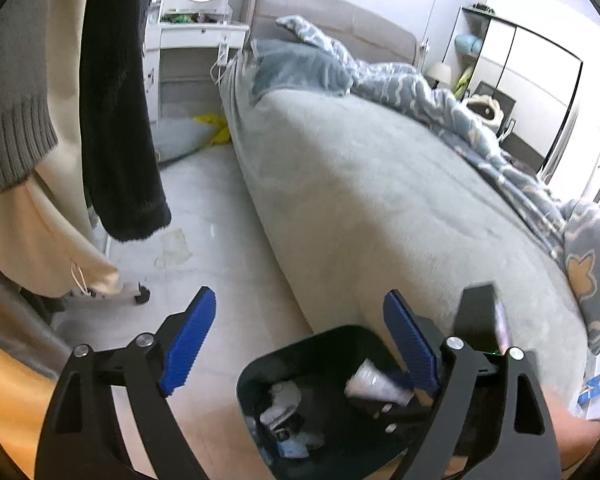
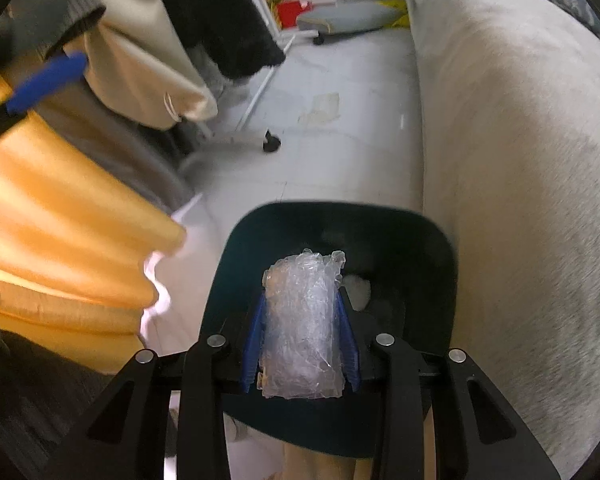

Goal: Collect trash

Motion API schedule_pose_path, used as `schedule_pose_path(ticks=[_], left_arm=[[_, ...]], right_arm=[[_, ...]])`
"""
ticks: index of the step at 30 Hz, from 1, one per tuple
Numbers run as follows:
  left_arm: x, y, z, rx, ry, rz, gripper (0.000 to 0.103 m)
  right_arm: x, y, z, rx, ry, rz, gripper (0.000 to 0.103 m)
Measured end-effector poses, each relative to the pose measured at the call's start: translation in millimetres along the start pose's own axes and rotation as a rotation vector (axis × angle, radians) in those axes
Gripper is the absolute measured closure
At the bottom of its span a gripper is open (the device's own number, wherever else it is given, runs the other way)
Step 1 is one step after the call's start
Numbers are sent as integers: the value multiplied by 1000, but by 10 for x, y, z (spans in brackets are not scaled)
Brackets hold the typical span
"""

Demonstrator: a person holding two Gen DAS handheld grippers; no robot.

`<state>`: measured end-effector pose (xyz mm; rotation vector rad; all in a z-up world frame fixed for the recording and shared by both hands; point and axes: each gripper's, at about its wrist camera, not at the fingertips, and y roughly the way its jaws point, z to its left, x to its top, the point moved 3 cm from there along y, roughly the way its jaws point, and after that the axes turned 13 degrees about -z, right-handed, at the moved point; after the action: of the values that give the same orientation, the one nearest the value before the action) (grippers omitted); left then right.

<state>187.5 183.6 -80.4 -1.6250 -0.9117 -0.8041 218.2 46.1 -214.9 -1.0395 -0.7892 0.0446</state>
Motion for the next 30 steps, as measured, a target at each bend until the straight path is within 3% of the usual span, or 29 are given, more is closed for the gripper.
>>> schedule_pose_path(ticks=[2, 3, 4, 6, 17, 23, 30], left_arm=[[42, -36, -27, -8, -4, -19, 10], [57, -72, -42, -11, -5, -27, 10], [84, -89, -66, -11, -3, -36, 8], [103, -129, -95, -2, 15, -49, 7], [240, -239, -279, -3, 45, -109, 4], [323, -343, -409, -16, 60, -147, 4], [362, -562, -497, 19, 91, -176, 3]], right_arm=[[-36, 29, 13, 1, -3, 21, 67], [-57, 37, 21, 3, -4, 32, 61], [-55, 48, 25, 2, -5, 40, 49], [-71, 36, 37, -7, -7, 43, 41], [-14, -191, 8, -24, -38, -10, 38], [78, -540, -59, -43, -48, -121, 34], [201, -1309, -175, -122, -43, -340, 19]])
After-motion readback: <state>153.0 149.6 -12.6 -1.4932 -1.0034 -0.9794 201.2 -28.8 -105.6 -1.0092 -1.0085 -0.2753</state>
